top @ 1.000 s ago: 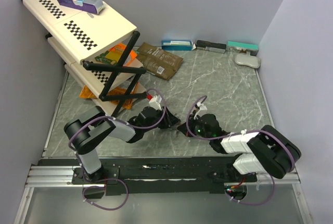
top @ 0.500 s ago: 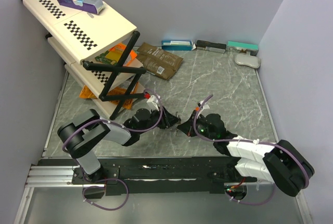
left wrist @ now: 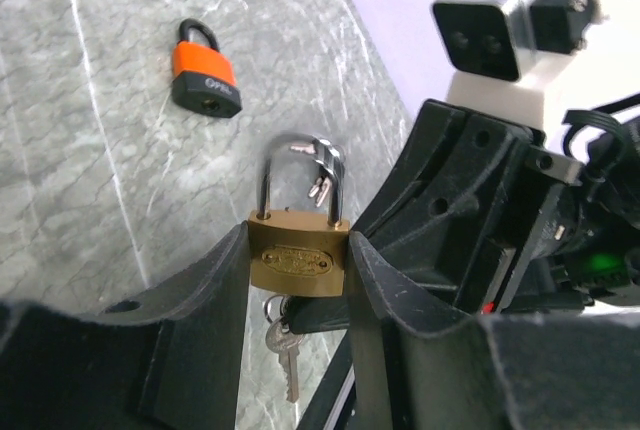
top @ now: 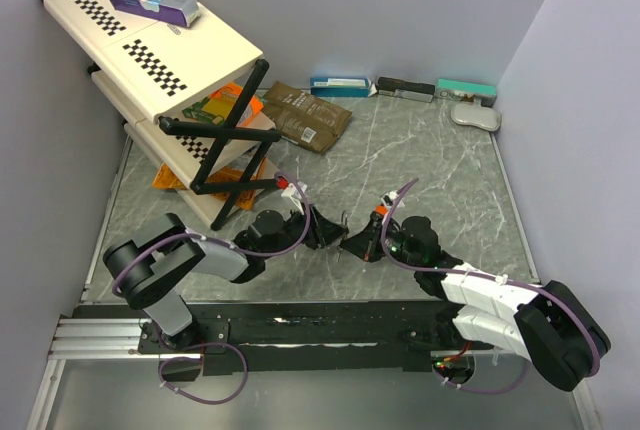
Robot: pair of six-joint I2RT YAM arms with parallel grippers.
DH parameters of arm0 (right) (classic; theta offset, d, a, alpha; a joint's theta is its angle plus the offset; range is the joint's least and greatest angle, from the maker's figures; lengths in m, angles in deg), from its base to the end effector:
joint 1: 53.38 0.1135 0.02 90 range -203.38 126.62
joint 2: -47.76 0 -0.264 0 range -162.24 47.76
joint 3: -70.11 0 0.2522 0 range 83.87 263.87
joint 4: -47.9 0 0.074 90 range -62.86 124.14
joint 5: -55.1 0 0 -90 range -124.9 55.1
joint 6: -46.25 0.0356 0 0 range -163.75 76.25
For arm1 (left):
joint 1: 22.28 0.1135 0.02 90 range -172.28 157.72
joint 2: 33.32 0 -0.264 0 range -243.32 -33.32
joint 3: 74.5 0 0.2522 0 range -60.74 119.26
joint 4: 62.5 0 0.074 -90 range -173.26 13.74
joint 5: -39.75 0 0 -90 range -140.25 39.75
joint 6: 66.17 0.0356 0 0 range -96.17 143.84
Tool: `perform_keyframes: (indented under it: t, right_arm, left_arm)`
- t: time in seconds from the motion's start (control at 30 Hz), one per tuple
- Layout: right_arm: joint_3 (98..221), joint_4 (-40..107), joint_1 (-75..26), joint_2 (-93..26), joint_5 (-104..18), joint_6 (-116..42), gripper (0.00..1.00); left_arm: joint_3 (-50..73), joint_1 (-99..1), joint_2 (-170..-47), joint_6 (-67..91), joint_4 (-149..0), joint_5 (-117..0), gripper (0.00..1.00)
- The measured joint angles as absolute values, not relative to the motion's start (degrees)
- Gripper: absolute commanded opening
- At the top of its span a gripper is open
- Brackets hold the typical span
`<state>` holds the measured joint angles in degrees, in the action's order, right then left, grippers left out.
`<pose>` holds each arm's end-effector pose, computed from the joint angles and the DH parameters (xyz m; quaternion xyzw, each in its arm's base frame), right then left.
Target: Unlock with the key
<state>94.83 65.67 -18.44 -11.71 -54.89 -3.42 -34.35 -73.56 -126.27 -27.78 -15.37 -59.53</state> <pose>0.1536 0.1222 0.1658 -0.0659 0.7955 0.4683 0.3788 0.1798 -0.2335 0.1655 0.0522 0.7389 -0.5606 0.3701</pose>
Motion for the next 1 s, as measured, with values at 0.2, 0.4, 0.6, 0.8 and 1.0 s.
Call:
perform_keyframes:
  t: [0.2,0.4,0.6,0.8,1.0]
  right_arm:
    - [94.8,67.4,-20.0,-11.4,-58.5,-1.8,0.00]
    - [94.8,67.3,-20.5,-10.2,-60.2,-1.6,0.00]
    - [94.8,66.1,-20.5,-9.6,-60.2,-2.0,0.00]
    - [94.8,64.4,-20.6,-9.6,-59.7,-3.8,0.00]
    - [94.8,64.1,-20.6,-10.0,-58.7,-5.1,0.22]
  left_arm:
    - [-35.0,-73.7,-125.3,-26.9,-13.3,-59.6,0.01]
    - [-35.1,-74.1,-124.5,-26.4,-12.9,-59.6,0.01]
    - [-34.9,-74.4,-124.5,-26.4,-13.8,-59.5,0.01]
    - [-33.2,-75.3,-123.0,-26.4,-20.8,-57.3,0.01]
    - [-31.5,-75.8,-121.8,-26.7,-26.6,-55.2,0.01]
